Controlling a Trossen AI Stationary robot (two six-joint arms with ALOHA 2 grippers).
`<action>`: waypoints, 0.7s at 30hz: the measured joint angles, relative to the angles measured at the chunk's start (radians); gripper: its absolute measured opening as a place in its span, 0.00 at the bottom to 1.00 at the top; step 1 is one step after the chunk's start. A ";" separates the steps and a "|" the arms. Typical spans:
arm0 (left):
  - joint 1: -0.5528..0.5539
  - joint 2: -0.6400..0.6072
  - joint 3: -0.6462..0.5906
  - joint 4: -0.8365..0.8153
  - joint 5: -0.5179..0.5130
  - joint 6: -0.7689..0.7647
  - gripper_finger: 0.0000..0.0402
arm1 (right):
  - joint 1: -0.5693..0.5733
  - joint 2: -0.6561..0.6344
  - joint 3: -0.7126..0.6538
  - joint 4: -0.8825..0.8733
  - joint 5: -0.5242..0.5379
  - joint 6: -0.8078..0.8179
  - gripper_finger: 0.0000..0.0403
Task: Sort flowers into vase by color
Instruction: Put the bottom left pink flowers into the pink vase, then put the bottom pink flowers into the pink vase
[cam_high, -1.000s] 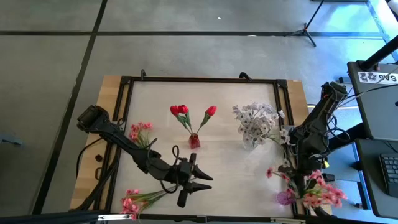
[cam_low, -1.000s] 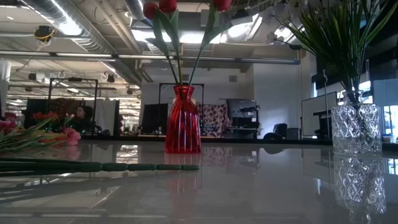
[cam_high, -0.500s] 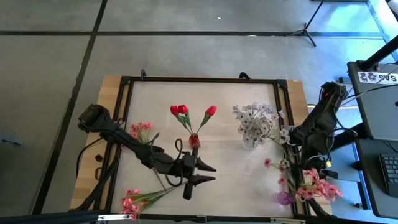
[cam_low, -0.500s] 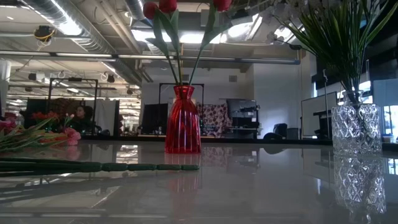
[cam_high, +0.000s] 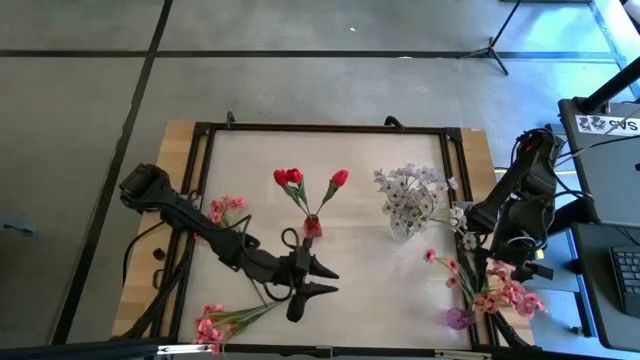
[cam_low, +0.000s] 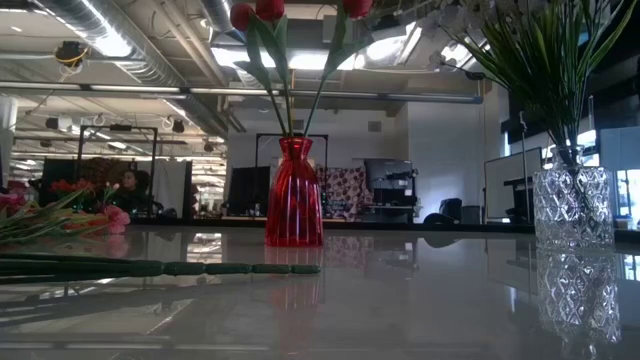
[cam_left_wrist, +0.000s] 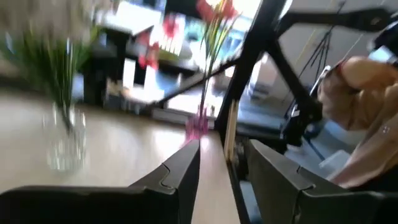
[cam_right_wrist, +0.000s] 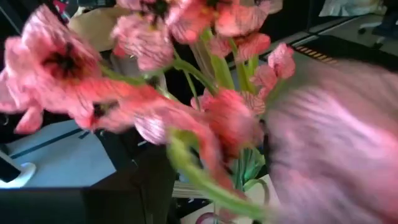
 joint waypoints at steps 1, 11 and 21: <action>0.000 0.001 0.000 -0.031 0.000 -0.043 0.32 | 0.000 -0.001 0.003 0.001 0.004 0.001 0.59; -0.063 0.002 0.000 -0.314 0.082 -0.557 0.32 | 0.000 -0.002 0.141 -0.164 0.086 0.126 0.59; -0.171 0.009 0.000 -0.671 0.159 -1.181 0.30 | 0.000 -0.002 0.316 -0.418 0.298 0.156 0.59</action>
